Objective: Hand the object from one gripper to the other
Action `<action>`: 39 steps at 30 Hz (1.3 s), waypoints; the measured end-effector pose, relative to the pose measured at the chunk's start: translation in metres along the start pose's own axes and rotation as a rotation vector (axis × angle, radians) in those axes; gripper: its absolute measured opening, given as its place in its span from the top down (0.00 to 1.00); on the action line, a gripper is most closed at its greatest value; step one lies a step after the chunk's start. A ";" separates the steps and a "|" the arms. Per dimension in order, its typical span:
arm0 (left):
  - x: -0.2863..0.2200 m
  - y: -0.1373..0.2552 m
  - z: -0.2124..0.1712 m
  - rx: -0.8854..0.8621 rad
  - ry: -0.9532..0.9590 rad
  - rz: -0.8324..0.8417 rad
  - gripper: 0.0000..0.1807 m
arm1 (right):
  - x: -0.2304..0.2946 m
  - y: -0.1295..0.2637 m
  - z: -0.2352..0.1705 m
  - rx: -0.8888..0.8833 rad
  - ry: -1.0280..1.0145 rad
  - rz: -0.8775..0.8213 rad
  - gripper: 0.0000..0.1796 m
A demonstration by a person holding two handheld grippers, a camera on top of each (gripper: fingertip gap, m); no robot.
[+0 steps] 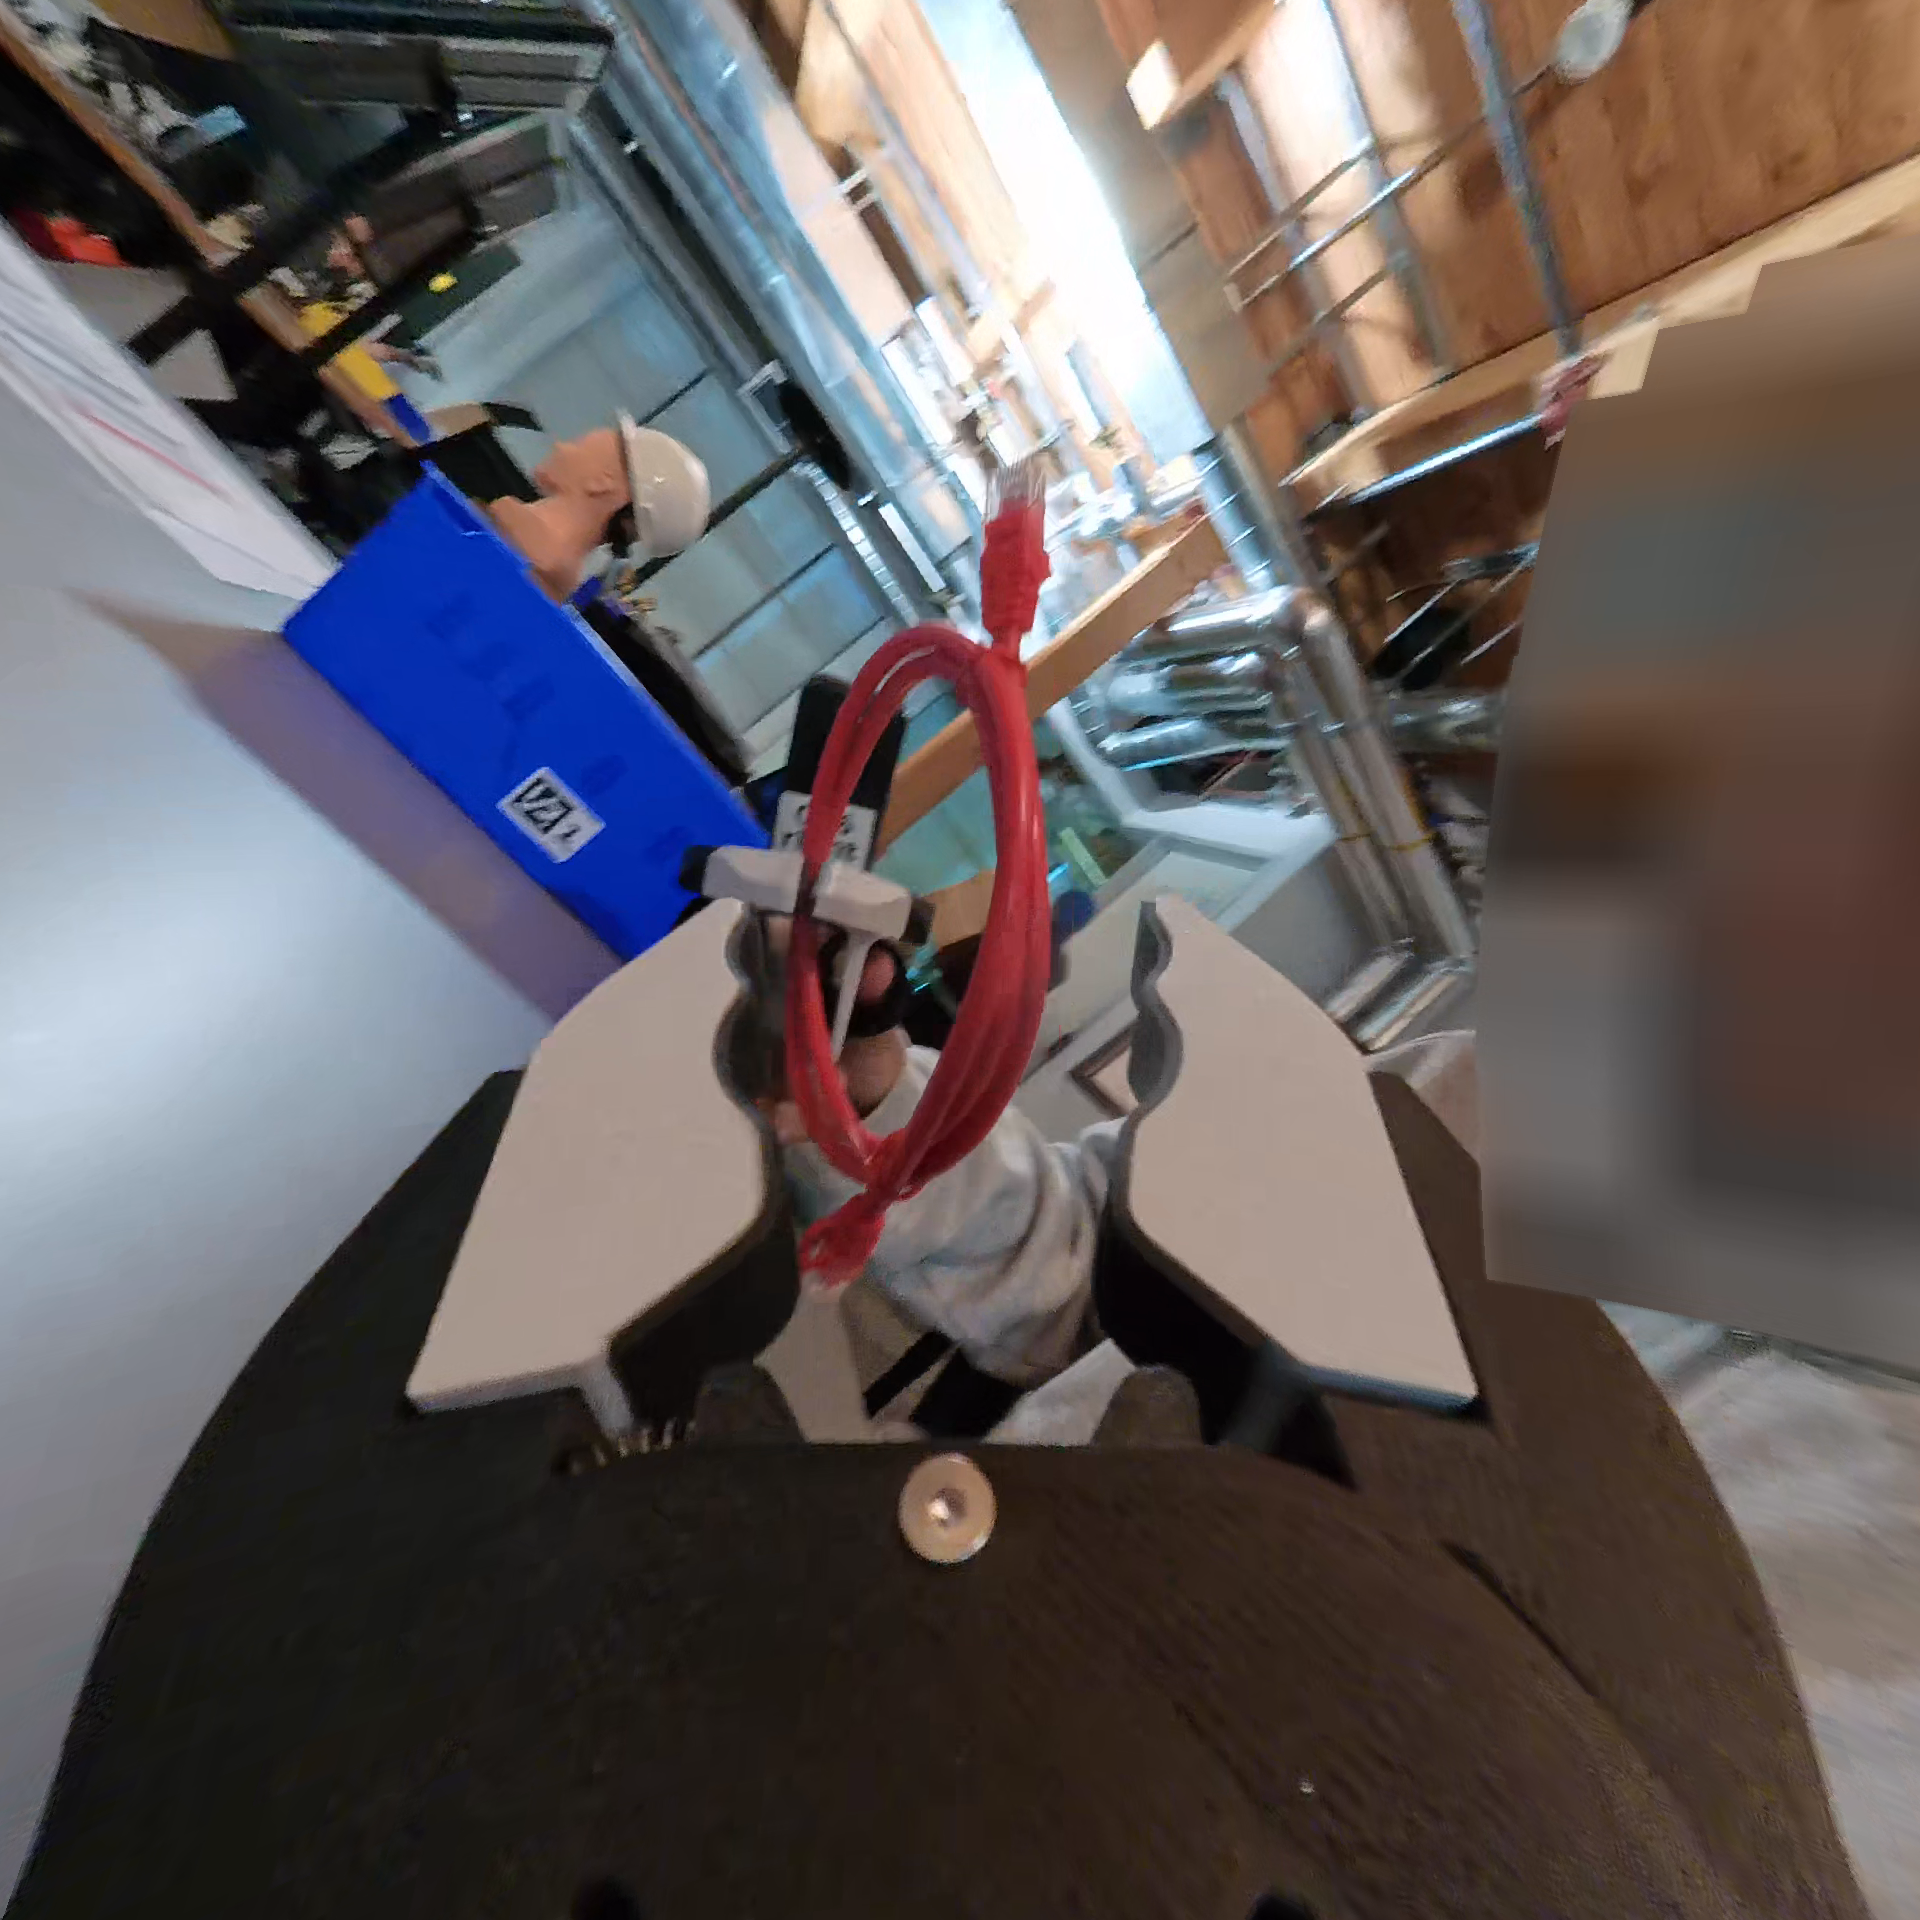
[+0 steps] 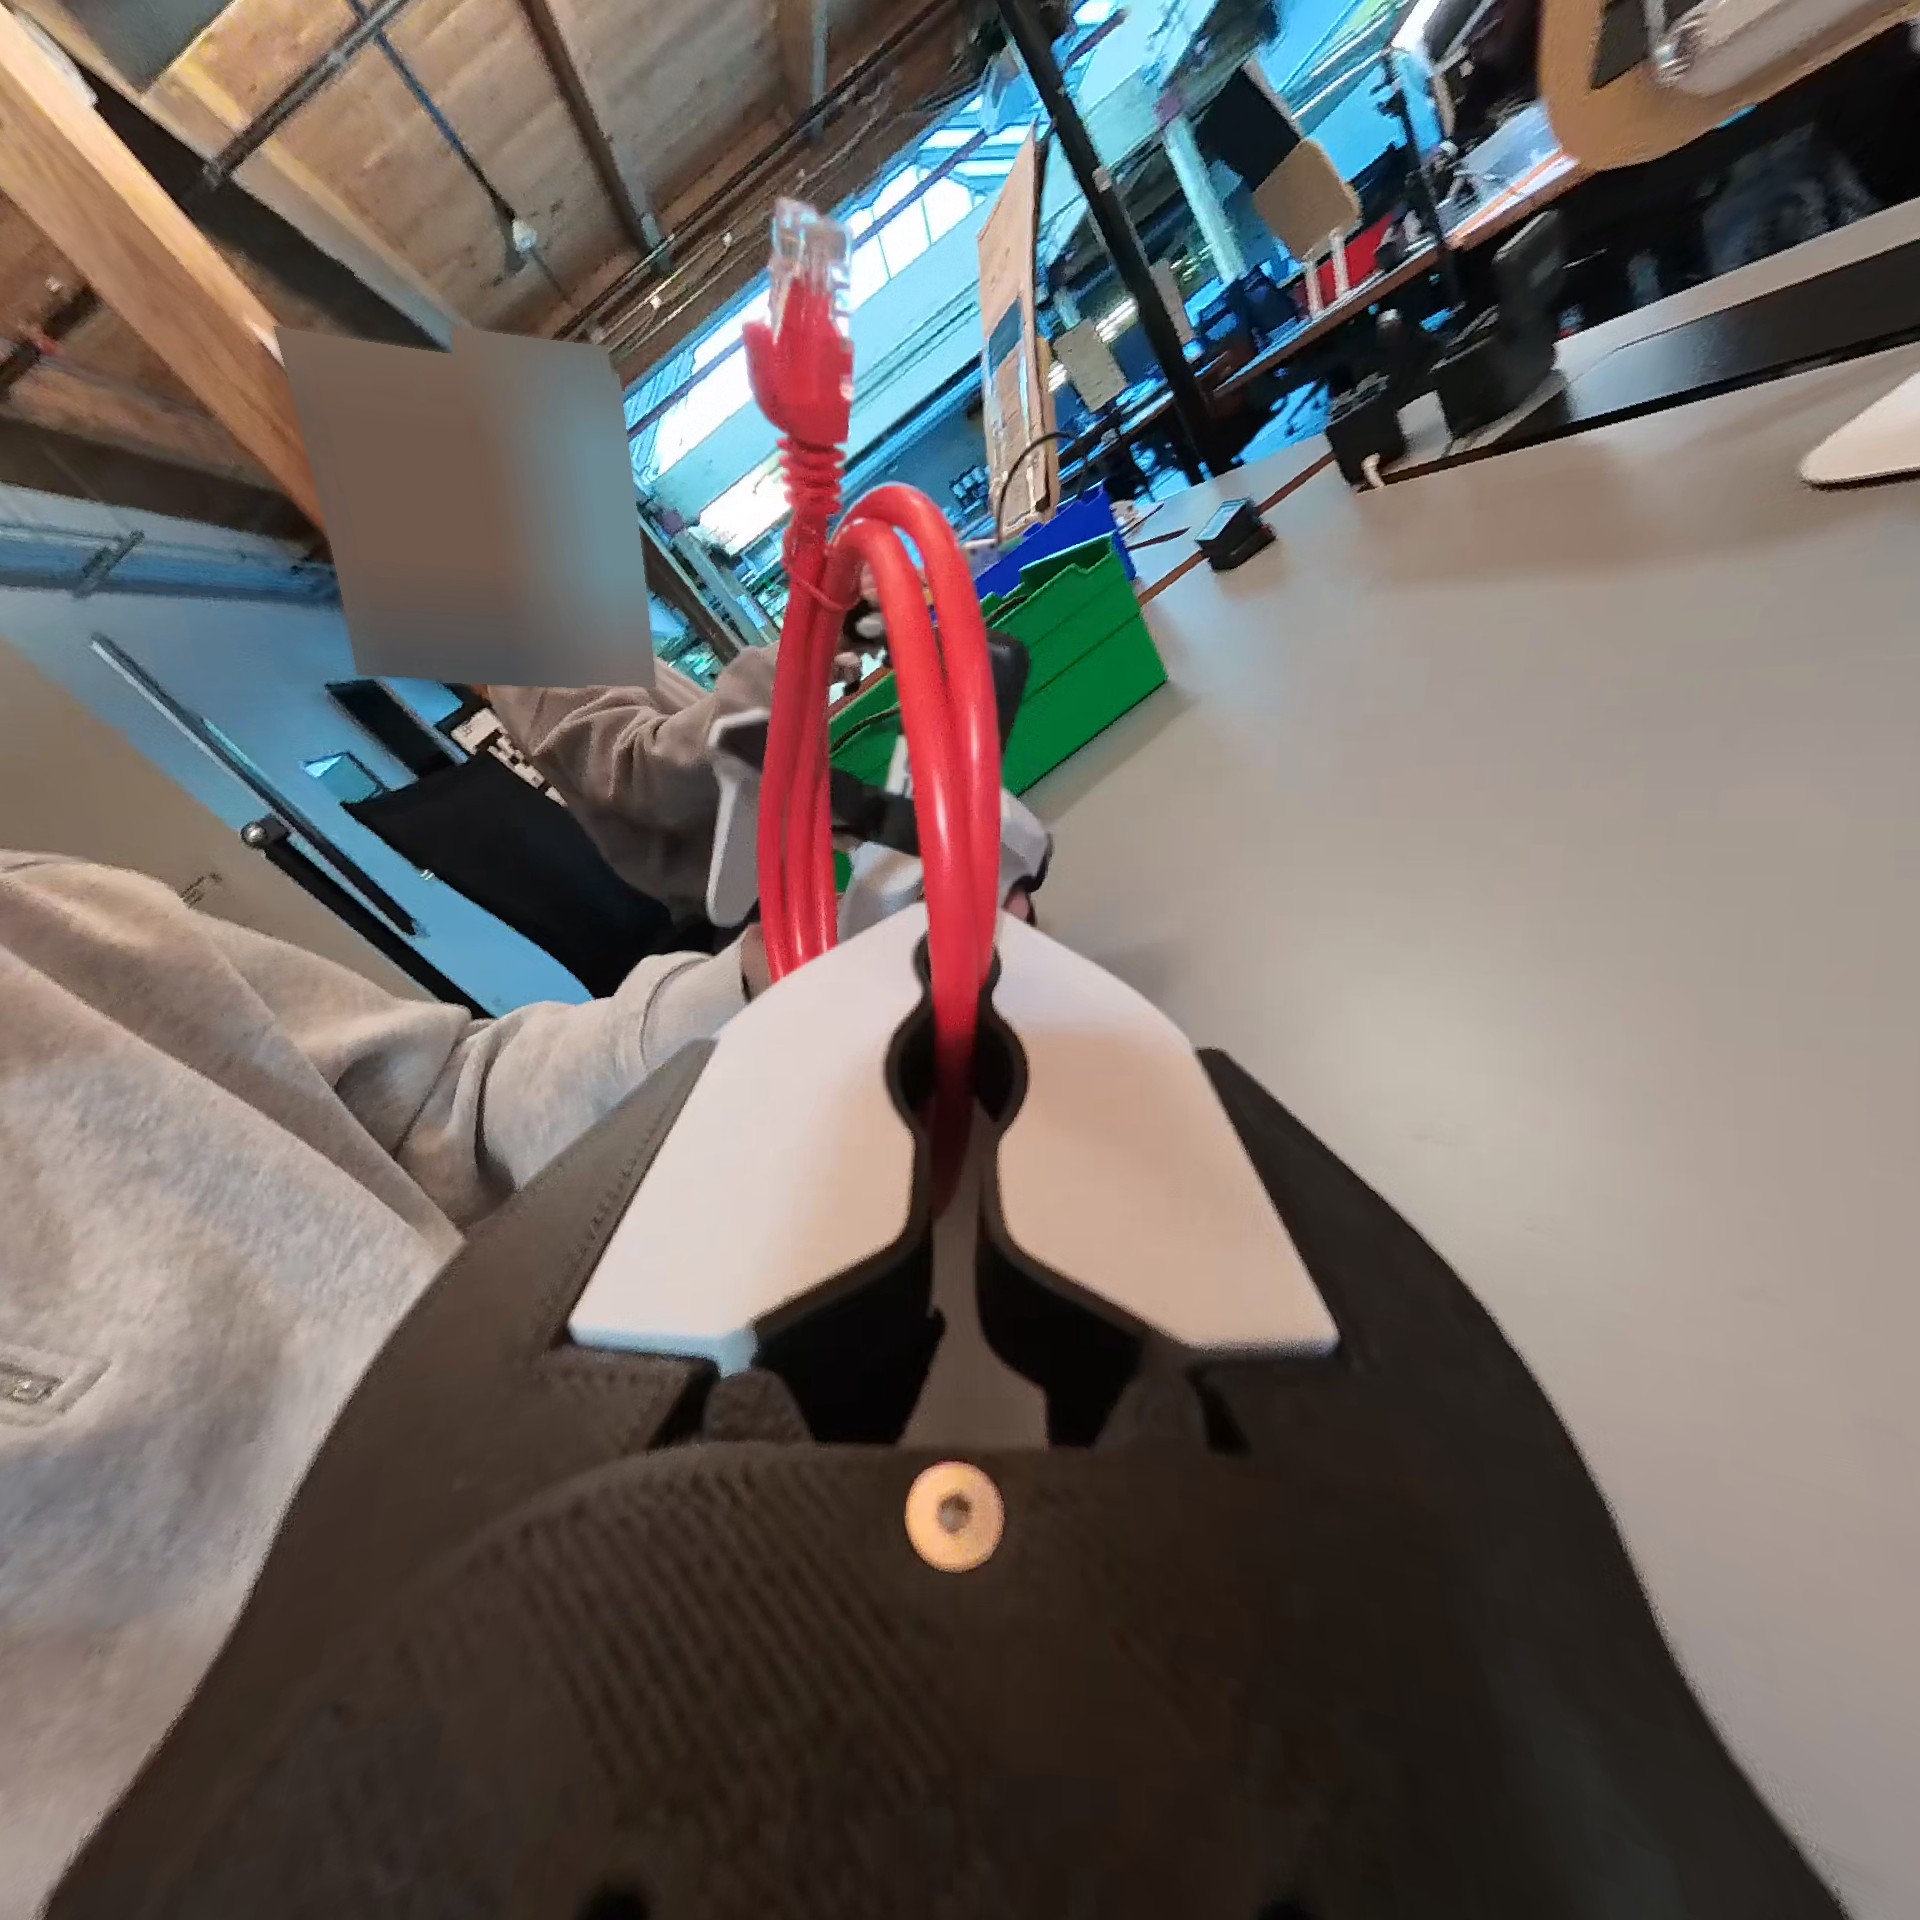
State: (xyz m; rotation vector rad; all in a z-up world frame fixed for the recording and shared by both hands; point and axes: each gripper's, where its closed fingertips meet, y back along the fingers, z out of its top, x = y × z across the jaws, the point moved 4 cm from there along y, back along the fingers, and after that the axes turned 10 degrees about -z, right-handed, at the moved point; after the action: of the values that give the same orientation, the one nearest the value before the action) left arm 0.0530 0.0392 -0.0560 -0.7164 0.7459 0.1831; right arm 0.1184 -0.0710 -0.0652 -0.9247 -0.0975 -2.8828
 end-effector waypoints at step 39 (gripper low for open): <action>0.041 0.019 0.021 -0.100 -0.105 0.381 0.90 | 0.023 -0.009 -0.035 0.159 1.313 -0.536 0.62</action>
State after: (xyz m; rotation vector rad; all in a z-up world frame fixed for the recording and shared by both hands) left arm 0.0871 0.0635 -0.0837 -0.6485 0.7713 0.6041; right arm 0.0784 -0.0671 -0.0800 1.2315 -0.4682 -3.1796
